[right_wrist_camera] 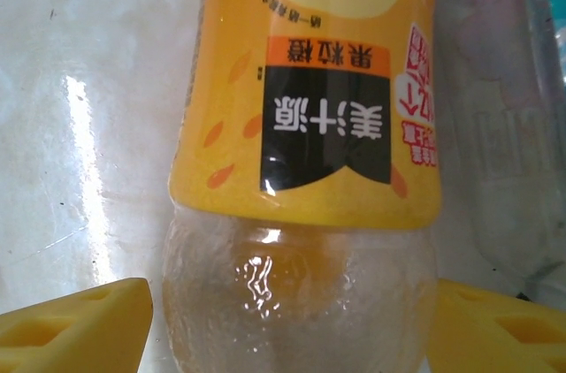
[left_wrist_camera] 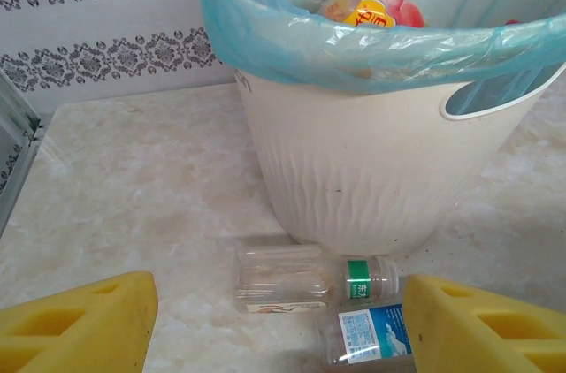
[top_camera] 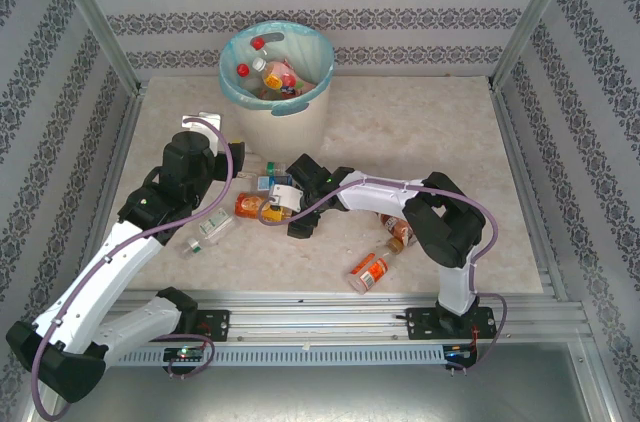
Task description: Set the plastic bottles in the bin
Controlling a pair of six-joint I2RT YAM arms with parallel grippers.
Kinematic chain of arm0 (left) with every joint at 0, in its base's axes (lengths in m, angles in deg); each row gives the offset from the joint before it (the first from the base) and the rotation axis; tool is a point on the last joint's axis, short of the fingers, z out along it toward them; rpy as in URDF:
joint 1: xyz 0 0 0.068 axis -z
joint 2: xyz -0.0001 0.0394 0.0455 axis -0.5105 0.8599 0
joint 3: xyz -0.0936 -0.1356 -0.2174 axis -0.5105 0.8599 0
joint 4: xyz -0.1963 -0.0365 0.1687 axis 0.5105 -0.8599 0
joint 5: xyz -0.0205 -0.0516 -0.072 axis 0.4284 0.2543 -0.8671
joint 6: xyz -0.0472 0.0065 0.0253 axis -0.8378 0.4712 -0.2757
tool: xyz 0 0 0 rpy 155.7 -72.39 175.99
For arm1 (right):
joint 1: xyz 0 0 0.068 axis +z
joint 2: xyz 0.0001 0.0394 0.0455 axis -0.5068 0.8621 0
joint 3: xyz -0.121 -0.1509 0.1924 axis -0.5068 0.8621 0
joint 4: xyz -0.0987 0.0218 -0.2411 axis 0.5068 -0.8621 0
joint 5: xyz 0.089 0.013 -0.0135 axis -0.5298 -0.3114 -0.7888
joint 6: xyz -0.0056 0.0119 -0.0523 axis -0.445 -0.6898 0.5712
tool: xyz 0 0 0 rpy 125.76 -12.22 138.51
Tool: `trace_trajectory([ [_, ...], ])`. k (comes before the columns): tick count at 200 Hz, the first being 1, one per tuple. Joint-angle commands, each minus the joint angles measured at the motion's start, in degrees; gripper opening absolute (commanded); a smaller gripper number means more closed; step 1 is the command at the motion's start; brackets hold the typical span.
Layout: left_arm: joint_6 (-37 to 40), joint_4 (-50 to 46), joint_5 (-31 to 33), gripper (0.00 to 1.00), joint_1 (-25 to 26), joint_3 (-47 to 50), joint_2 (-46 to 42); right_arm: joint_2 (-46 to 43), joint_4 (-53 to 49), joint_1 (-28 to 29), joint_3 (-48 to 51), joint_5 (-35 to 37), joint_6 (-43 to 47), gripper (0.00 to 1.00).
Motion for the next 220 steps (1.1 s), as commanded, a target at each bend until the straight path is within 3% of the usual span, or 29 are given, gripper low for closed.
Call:
trace_trajectory([
  [1,0.7,1.0,-0.5,0.74,-0.8,-1.4,0.5,1.5,-0.8,0.5,-1.6,0.7,0.4,0.78],
  [56,-0.1,1.3,-1.6,0.74,-0.9,-1.7,0.9,0.5,-1.4,0.5,-0.8,2.7,-0.7,0.65],
  [126,1.2,2.4,-4.3,0.74,-0.9,-4.4,2.9,-13.1,-5.0,0.3,8.0,7.8,-6.1,0.56],
  [192,0.3,5.8,-15.4,0.76,-0.9,-8.0,4.5,-33.4,-7.7,-0.6,17.0,6.2,-10.2,0.55],
  [220,-3.5,8.2,-24.2,0.85,-0.9,-10.7,6.2,-42.9,-6.6,-3.3,18.3,5.0,-14.3,0.55],
])
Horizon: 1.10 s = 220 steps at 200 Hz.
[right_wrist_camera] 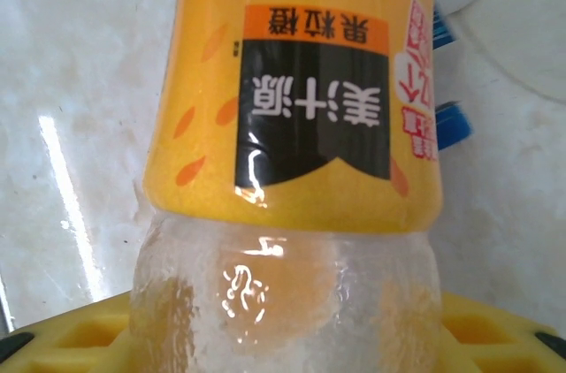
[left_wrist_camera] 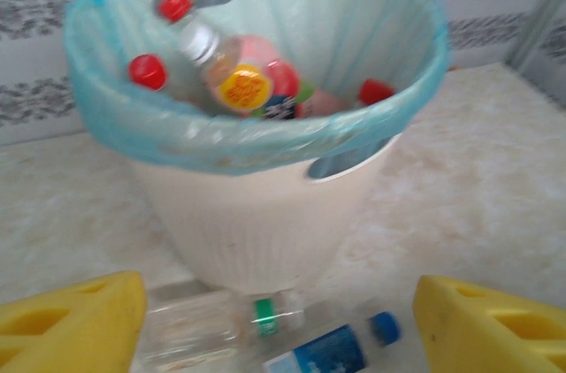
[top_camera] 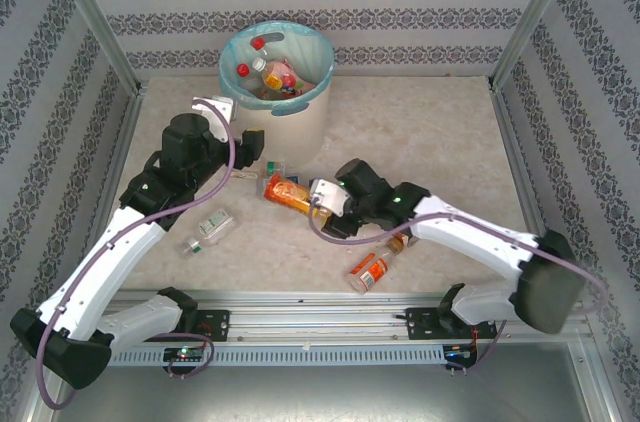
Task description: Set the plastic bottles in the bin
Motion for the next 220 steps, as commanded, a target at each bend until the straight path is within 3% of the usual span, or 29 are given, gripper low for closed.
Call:
trace_trajectory([
  [1,-3.8,5.4,-9.7,0.85,-0.5,-3.2,1.3,-7.0,0.6,-2.2,1.1,-1.1,-4.9,0.54],
  [57,-16.5,16.9,-30.4,0.91,-0.6,-5.0,5.8,-22.6,9.2,-6.5,3.0,-4.2,-9.9,0.54],
  [77,-20.7,21.9,-35.8,0.96,-0.5,-4.4,7.1,-24.6,10.4,-7.0,2.3,-4.9,-10.5,0.53],
  [119,-28.1,31.5,-44.1,0.96,-0.5,-3.1,8.6,-24.4,11.7,-7.2,0.2,-6.0,-12.6,0.52],
  [186,-32.5,37.6,-46.9,1.0,-0.5,-2.2,8.8,-21.6,12.7,-7.4,-2.0,-3.8,-15.0,0.52],
  [220,-30.5,34.5,-45.8,1.0,-0.6,-3.1,9.9,-20.7,16.1,-7.4,-2.7,-6.6,-16.5,0.52],
])
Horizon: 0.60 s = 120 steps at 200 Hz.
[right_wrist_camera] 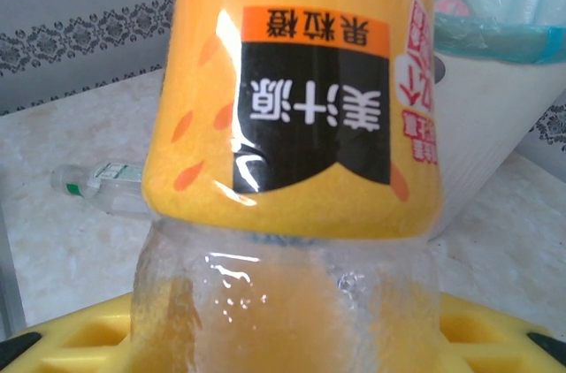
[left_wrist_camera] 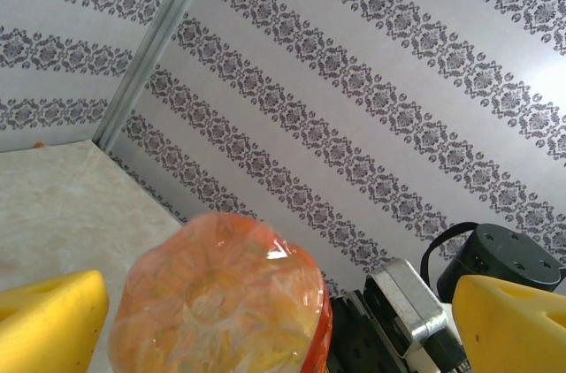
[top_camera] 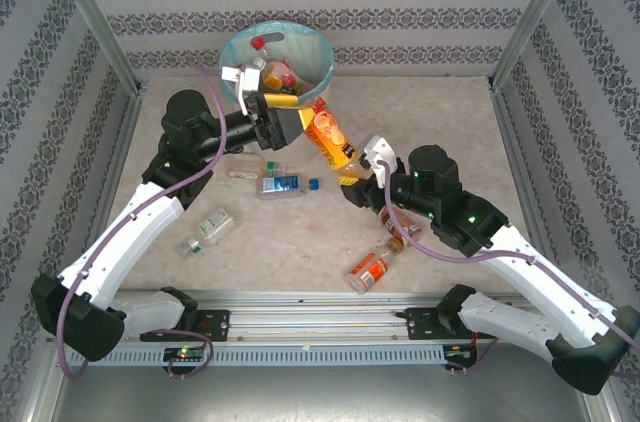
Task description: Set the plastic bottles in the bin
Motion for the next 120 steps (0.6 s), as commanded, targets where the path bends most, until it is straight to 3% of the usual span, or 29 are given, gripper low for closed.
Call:
trace_trajectory([
  [1,0.0,1.8,-0.8,1.0,-0.1,-0.4,0.9,0.3,5.1,-0.6,-2.4,-2.3,-2.3,0.52],
  [36,0.1,1.2,-0.7,1.0,-0.1,-0.6,1.3,2.2,6.0,-0.5,-3.7,-4.1,-2.6,0.52],
  [77,-2.2,5.0,-2.9,0.88,-0.1,0.4,1.7,3.8,7.3,0.6,-3.5,-5.8,-2.4,0.53],
  [97,-1.5,4.6,-1.9,0.76,-0.1,0.5,1.6,4.4,7.0,1.0,-3.8,-5.0,-2.2,0.53],
  [120,-1.0,4.6,-1.5,0.5,-0.1,0.3,1.7,4.7,6.9,1.3,-4.0,-4.1,-1.9,0.55],
])
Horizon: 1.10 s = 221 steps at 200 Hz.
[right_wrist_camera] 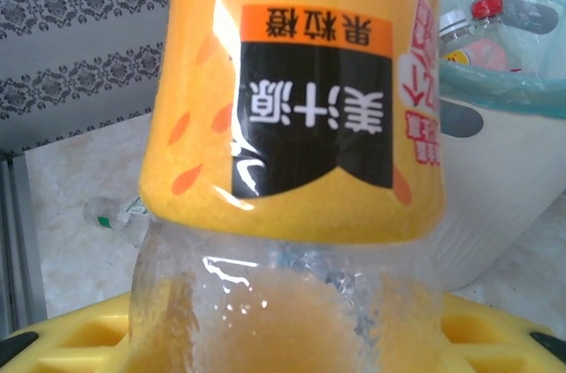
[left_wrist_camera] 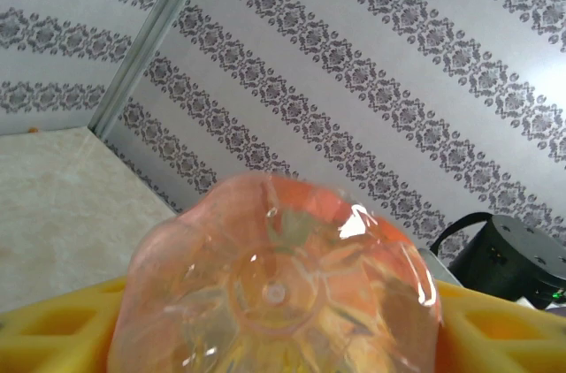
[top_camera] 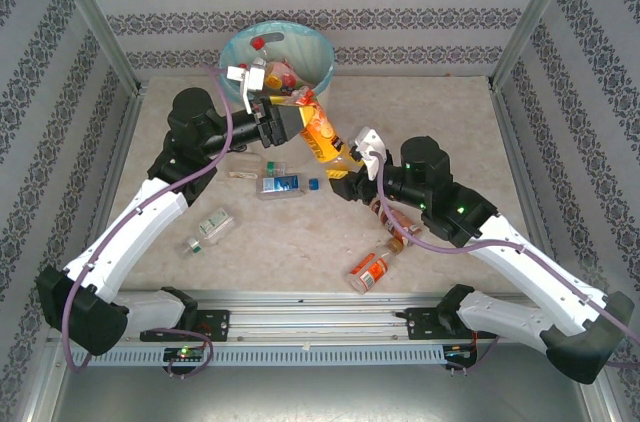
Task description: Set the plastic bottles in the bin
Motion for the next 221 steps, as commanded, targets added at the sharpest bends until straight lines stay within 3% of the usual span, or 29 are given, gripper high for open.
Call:
trace_trajectory([
  [1,0.4,3.7,-0.5,0.49,0.0,0.2,0.0,0.3,1.9,0.8,-1.8,-0.4,-0.5,0.56],
  [13,0.6,4.1,0.0,0.4,0.0,0.2,0.2,0.1,2.3,0.8,-1.8,0.4,-0.7,0.6],
  [50,3.7,1.6,7.3,0.42,-0.1,-2.2,0.0,-1.7,4.0,1.6,-1.4,5.5,-0.9,0.92],
  [62,5.5,0.3,10.8,0.42,-0.4,-3.9,0.2,-2.3,3.9,1.7,-1.5,7.5,-0.6,0.98],
  [101,16.1,-5.5,25.9,0.42,-1.4,-13.9,3.5,-5.3,3.9,1.8,-1.2,13.9,0.8,0.98],
  [129,25.2,-7.1,33.4,0.42,-2.3,-21.9,8.9,-8.0,4.6,1.7,0.2,17.9,1.6,0.98],
  [179,39.8,-8.4,42.9,0.42,-2.6,-31.6,21.1,-11.3,3.2,1.6,1.2,23.1,1.9,0.98],
  [206,41.0,-7.3,43.6,0.42,-3.3,-33.1,27.1,-12.0,2.2,1.7,1.7,23.7,2.0,0.98],
  [221,38.0,-7.5,42.1,0.42,-4.3,-34.0,30.0,-12.1,2.2,1.6,1.9,23.6,2.0,0.98],
])
